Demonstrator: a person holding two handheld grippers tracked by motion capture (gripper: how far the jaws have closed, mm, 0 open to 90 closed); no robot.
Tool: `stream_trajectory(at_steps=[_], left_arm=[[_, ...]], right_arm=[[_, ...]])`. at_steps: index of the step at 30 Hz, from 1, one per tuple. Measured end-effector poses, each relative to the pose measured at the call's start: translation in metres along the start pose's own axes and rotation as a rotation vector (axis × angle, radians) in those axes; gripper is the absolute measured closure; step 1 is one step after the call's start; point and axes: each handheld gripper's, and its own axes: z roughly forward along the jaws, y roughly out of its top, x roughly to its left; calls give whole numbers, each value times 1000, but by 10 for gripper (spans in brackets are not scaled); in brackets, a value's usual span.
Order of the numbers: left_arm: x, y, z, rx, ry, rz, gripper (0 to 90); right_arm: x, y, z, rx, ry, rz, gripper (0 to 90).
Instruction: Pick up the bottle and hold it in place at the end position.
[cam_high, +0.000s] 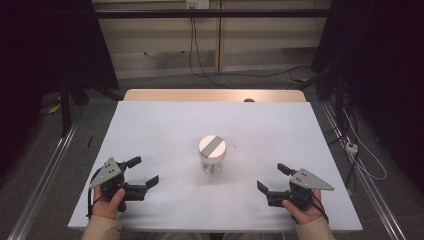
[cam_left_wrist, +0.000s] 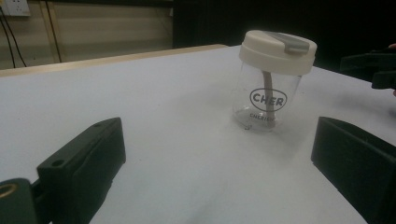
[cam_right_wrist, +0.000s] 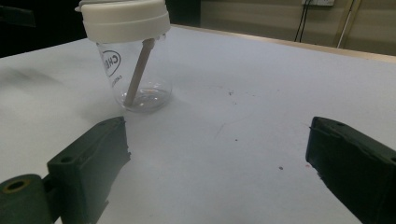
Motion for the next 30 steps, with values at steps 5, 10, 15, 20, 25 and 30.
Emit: stream_trajectory(at_steps=[5,10,15,20,25,30], left_arm=[[0,0,-1,-3,1,0,27],[0,-1,0,6,1,-4,27],[-1,0,-1,-2,0,-8,27],[0,0,0,-2,8,-6,27],[0,0,0,-5,6,-5,27],[0,0,0,-1,0,-2,27]], right_arm=[[2,1,4,1,1,-9,56],[2,2,9,2,0,-9,57],[4,6,15,-12,0,-13,59],[7,9,24,-7,11,-16,59],[12,12,34,-1,24,-22,59],[20,16,47,3,45,-31,60]])
